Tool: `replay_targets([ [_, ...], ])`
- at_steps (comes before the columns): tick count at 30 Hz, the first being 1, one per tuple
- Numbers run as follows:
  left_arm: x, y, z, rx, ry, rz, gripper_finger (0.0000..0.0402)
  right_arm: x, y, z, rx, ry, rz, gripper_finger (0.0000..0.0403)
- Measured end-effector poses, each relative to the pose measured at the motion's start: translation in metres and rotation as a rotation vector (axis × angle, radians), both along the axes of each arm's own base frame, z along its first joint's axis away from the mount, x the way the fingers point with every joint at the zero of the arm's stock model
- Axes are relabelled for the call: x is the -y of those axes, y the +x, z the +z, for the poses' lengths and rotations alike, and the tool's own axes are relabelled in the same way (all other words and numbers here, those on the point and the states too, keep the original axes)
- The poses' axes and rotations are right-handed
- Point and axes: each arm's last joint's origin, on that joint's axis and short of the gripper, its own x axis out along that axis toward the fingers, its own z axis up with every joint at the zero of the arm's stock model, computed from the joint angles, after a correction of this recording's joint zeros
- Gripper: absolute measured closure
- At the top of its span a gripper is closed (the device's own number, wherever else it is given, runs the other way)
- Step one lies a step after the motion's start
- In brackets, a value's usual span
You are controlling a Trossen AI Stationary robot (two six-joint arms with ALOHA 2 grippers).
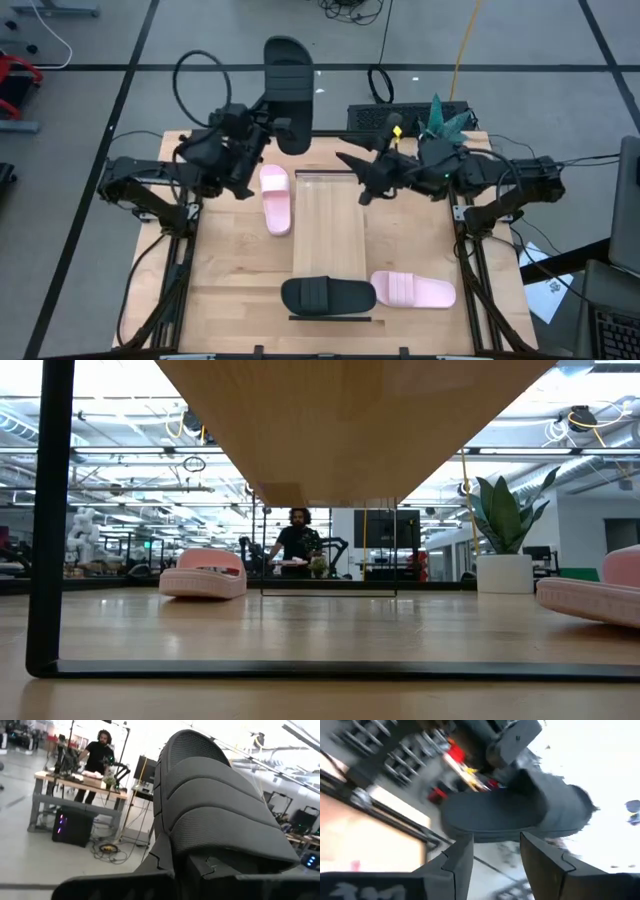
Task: Pick and place slides into the shelf
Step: Put the black slides on the shelf
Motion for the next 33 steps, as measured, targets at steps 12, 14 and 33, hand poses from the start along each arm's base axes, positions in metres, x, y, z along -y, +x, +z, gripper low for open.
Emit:
replay_targets([
  [12, -0.005, 0.02, -0.018, -0.007, -0.022, 0.008, 0.0401, -0.009, 0.003, 0.014, 0.095, -0.149, -0.047, 0.0252],
  [14, -0.006, 0.022, -0.019, -0.006, -0.019, -0.004, 0.0401, -0.007, 0.004, 0.014, 0.095, -0.15, -0.051, 0.0252],
  [33, -0.008, 0.033, -0.024, 0.063, 0.003, -0.134, 0.0401, 0.014, 0.016, 0.006, 0.052, -0.156, -0.149, 0.0252],
])
